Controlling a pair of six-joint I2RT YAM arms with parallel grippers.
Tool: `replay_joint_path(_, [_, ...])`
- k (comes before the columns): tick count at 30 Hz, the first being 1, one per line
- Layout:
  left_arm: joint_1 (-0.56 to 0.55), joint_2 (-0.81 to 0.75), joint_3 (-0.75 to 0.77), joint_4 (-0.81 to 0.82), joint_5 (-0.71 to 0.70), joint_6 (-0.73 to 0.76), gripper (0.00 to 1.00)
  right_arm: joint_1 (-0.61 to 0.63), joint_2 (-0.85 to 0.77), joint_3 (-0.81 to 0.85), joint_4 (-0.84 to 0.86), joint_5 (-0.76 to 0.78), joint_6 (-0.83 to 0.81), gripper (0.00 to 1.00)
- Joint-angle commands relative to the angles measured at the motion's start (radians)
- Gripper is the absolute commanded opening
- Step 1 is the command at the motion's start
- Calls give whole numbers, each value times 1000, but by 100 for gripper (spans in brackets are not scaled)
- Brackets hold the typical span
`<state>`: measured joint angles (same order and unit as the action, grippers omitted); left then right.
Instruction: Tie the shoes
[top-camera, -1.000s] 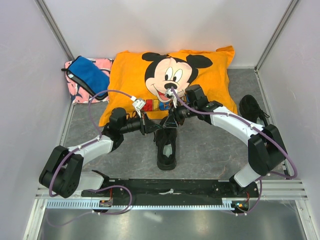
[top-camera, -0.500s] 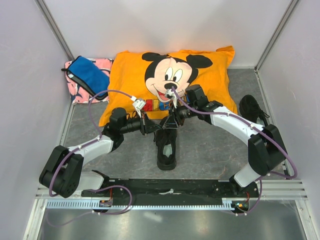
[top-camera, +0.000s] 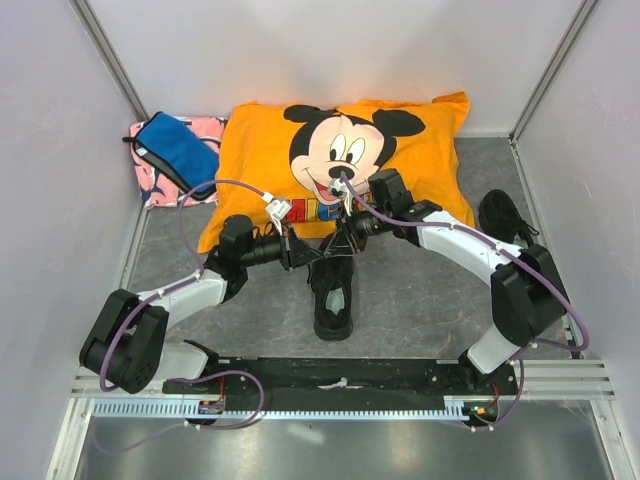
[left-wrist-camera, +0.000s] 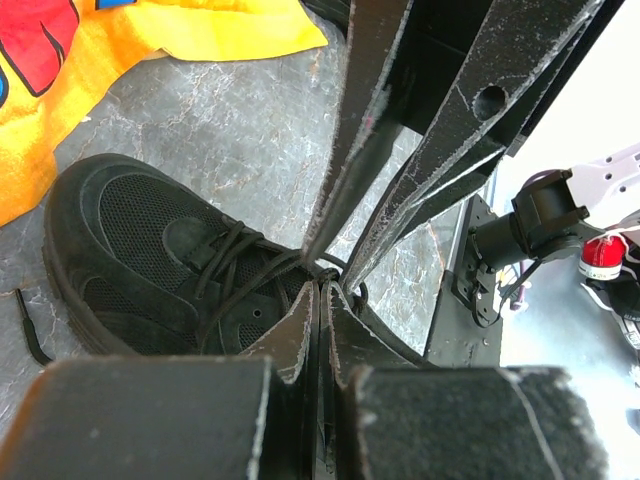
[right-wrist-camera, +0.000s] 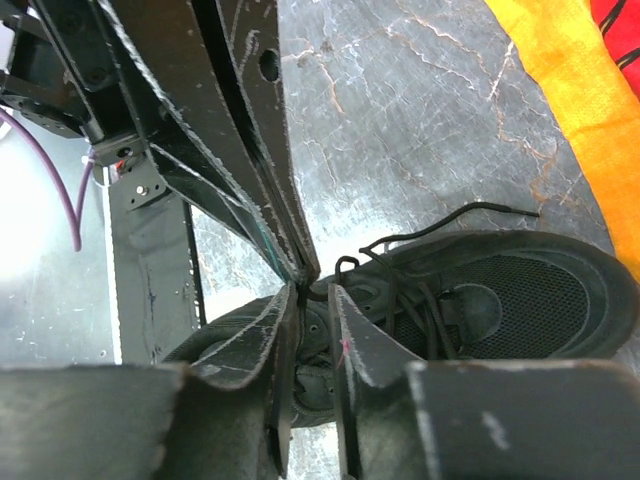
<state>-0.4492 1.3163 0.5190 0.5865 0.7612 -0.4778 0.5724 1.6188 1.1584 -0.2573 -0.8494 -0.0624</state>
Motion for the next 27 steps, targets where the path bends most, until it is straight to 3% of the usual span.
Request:
replay_joint_path(1, [1,1,42,58,33,-1,2,1,7,46,35,-30,7,23])
replay_joint_path(9, [1,12,53,62,44,4,2,11,9,46,39,-59,12,25])
replay_joint_path(12, [1,11,61,59,59,14,1,10,6,41,39,-59,9,0])
replay_joint_path(14, [3,1,68,44,67,40,2,11,-5,35,39,-48,4,0])
replay_joint_path(17, [15,-34,78,-42,85,120,25,7,-29,17,38,-39,-5,0])
replay_joint_path(18, [24,-48,79,-109,102,146,38,6,-36,11,36,-37,-8,0])
replay_joint_path(21, [90,-92,92,-218,156,234,53,3,-53,-6,30,-37,-16,0])
replay_joint_path(25, [219,-109,110,-373,259,362,56,1,-63,-25,26,-40,-27,0])
replay_joint_path(27, [262,-100,142,-459,292,563,56,0,-68,-28,24,-42,-33,0])
